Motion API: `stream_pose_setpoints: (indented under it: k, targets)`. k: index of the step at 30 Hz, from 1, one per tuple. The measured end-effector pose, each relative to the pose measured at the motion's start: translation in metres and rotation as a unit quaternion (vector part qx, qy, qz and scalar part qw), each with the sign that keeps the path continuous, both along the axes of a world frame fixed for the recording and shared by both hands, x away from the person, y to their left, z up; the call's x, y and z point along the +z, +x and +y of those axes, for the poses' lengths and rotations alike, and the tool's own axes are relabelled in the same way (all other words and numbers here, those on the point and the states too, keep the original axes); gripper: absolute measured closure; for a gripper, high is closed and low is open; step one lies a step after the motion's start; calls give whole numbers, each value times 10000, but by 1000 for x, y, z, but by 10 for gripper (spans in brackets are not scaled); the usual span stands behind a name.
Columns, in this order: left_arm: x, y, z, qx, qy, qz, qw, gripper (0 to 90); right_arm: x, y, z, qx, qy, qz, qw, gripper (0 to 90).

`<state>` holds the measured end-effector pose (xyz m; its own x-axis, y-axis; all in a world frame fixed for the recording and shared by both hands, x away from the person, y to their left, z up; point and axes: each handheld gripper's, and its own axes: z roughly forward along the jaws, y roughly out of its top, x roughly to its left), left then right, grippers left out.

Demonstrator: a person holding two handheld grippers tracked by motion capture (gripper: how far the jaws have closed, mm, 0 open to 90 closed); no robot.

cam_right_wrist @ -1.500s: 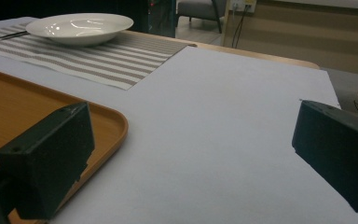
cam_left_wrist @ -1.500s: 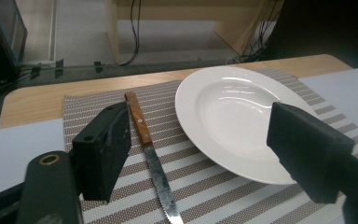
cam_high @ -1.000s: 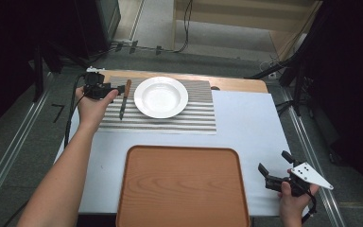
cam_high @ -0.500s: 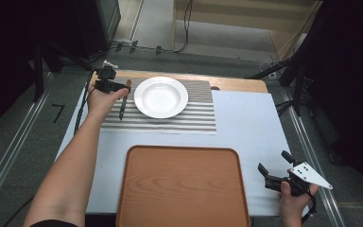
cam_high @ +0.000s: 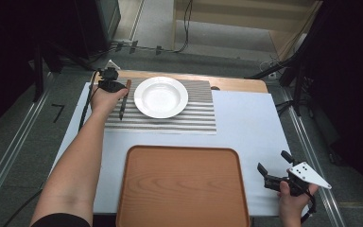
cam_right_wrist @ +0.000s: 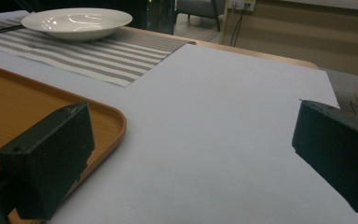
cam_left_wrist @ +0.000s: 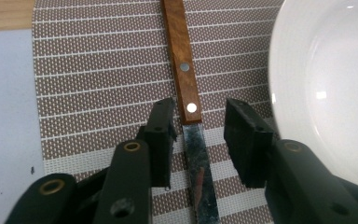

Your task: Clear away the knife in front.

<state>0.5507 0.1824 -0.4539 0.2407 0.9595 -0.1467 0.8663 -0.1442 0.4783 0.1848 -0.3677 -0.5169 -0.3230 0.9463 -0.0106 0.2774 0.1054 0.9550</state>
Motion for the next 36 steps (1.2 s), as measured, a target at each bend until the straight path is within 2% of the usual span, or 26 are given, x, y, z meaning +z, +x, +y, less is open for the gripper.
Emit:
stream_pose_setpoints:
  k: [2,6,18,21,24,26,30,33,36]
  targets:
    - [-2,1,0,3,-50,24,10000,643,0,0,0,5,-6,-3,10000,0]
    - [-7,3,-3,24,62,57,10000,655,0,0,0,-7,-13,-1,10000,0]
    - [-19,8,-7,167,132,74,9997,700,0,1,0,-2,-18,12,10000,0]
    - [-20,8,-10,158,228,12,9996,720,0,1,1,-12,-14,15,10000,0]
    - [-22,5,-17,-21,662,-136,9977,752,0,1,1,-10,-33,22,10000,0]
    - [-21,4,-20,-116,773,-145,9968,767,-1,1,0,-5,-32,15,10000,0]
    - [-21,4,-17,-119,641,-107,9978,770,-1,1,0,4,-12,9,10000,0]
    - [-19,2,-14,-117,397,-78,9991,772,-1,1,0,-2,-9,10,10000,0]
    - [-16,-2,-13,-209,371,-53,9991,772,-1,1,0,1,-6,4,10000,0]
